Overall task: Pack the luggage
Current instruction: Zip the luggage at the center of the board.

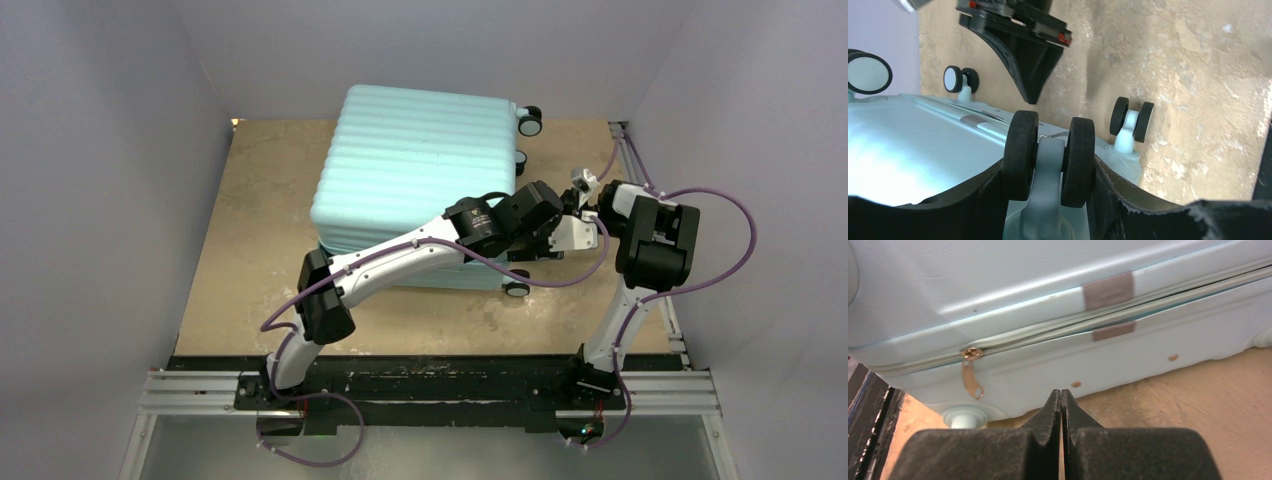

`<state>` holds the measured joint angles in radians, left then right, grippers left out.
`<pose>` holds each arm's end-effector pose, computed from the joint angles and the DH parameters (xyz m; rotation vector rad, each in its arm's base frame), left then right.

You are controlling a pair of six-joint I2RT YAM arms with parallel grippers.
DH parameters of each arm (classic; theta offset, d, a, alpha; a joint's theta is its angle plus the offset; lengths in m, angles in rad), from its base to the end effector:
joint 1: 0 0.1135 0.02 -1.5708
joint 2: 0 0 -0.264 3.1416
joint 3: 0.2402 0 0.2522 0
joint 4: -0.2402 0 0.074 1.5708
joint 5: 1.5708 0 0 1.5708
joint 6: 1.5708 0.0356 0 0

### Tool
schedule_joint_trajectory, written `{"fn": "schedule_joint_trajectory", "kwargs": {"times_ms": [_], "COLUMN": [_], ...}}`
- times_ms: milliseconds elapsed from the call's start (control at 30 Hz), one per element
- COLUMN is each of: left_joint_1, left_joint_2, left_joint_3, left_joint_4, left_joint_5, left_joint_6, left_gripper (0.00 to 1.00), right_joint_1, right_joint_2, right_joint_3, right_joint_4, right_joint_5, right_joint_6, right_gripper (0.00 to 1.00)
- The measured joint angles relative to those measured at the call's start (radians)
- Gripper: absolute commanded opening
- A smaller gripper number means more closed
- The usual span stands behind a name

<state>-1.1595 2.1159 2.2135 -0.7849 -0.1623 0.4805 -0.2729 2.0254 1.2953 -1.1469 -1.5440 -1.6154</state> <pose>0.1969 -0.4369 0.3536 1.5875 1.5997 -0.1820 0.3330 -0.0563 0.1605 -0.8658 1.5048 1.1947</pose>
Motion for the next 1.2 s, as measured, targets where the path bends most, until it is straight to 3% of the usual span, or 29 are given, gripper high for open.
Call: {"fn": "schedule_joint_trajectory", "kwargs": {"times_ms": [167, 233, 433, 600, 867, 1000, 1067, 1133, 1200], "left_joint_1": [0.000, 0.000, 0.000, 0.000, 0.000, 0.000, 0.000, 0.000, 0.000], "left_joint_2": [-0.028, -0.040, -0.051, -0.051, -0.051, -0.051, -0.051, -0.051, -0.051], "left_joint_3": [-0.017, -0.033, -0.052, -0.052, -0.052, -0.052, -0.052, -0.052, -0.052], "left_joint_4": [-0.048, -0.052, -0.045, -0.045, -0.045, -0.047, -0.053, -0.053, -0.054], "left_joint_5": [0.034, 0.042, 0.044, 0.044, 0.044, 0.044, 0.044, 0.045, 0.046], "left_joint_6": [-0.001, 0.000, 0.001, 0.000, 0.000, 0.000, 0.000, 0.000, 0.000], "left_gripper": [0.00, 0.00, 0.00, 0.00, 0.00, 0.00, 0.00, 0.00, 0.00], "right_joint_1": [-0.007, -0.006, -0.002, 0.013, 0.096, 0.143, 0.144, 0.144, 0.144], "right_joint_2": [0.011, 0.010, -0.042, -0.145, -0.221, -0.221, -0.217, -0.204, -0.184], "right_joint_3": [0.037, 0.047, -0.053, -0.155, -0.157, -0.156, -0.154, -0.145, -0.129], "right_joint_4": [0.015, 0.019, 0.033, 0.021, 0.021, 0.026, 0.027, 0.031, 0.029], "right_joint_5": [0.001, 0.016, 0.123, 0.165, 0.118, 0.112, 0.112, 0.109, 0.103], "right_joint_6": [0.019, 0.017, -0.076, -0.140, -0.142, -0.135, -0.131, -0.125, -0.113], "right_gripper": [0.01, 0.21, 0.43, 0.47, 0.52, 0.46, 0.29, 0.00, 0.00]}}
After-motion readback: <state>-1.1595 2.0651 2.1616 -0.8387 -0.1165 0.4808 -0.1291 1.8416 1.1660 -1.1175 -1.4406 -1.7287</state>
